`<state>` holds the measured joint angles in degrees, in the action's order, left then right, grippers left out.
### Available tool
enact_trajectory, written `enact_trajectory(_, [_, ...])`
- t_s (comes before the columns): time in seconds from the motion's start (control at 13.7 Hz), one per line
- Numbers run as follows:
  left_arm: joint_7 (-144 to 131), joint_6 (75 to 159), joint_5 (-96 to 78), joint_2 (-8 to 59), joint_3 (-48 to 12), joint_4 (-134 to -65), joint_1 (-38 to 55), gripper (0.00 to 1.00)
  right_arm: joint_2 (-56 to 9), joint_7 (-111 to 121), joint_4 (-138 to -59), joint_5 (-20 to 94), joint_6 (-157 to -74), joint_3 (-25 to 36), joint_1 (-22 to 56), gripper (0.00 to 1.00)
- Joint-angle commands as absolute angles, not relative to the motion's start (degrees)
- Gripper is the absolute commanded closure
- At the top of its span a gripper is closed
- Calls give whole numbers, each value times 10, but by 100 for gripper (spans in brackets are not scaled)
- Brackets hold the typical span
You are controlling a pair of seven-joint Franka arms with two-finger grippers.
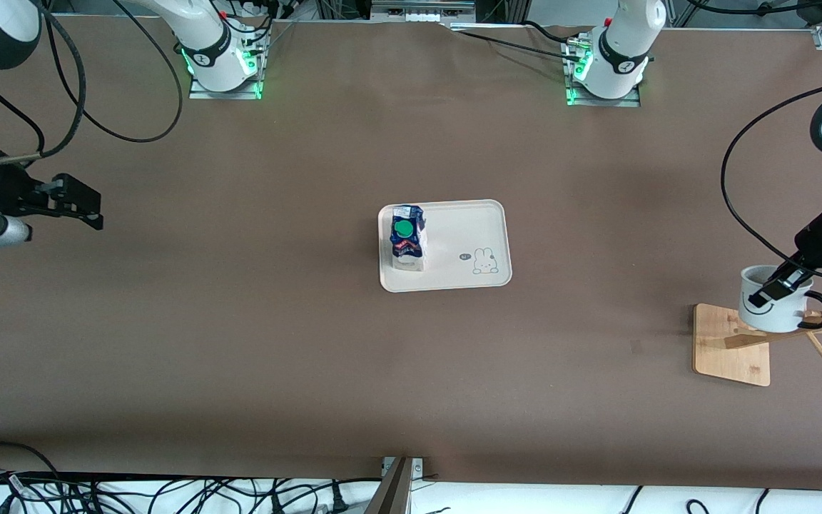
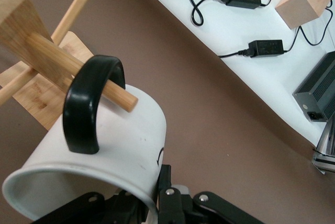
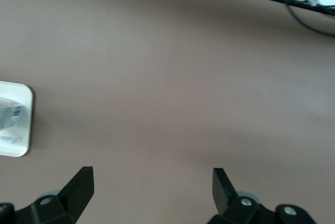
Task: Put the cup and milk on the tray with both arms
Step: 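Grasp the white mug rim with the left gripper and lift it off the stand, then carry the mug with the left gripper and lower it onto the tray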
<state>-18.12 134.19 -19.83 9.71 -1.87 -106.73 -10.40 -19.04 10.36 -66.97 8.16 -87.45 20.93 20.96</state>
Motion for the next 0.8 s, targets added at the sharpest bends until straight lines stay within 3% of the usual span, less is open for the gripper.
enact_trajectory(0.0, [-184, 1300, -199, 93, -46, -1042, -103, 100, -184, 130, -666, 75, -877, 74, 75, 0])
enact_trajectory(0.36, [-178, 1256, -177, 97, -146, -1002, -101, 100, -167, 137, -697, 55, -903, 66, 31, 0])
enact_trajectory(0.51, [-152, 1190, -175, 99, -190, -1000, -99, 100, -167, 135, -693, 34, -883, 66, 39, 0])
enact_trajectory(0.73, [-151, 1179, -173, 159, -238, -999, -64, 100, -165, 134, -702, 35, -896, 62, 36, 0])
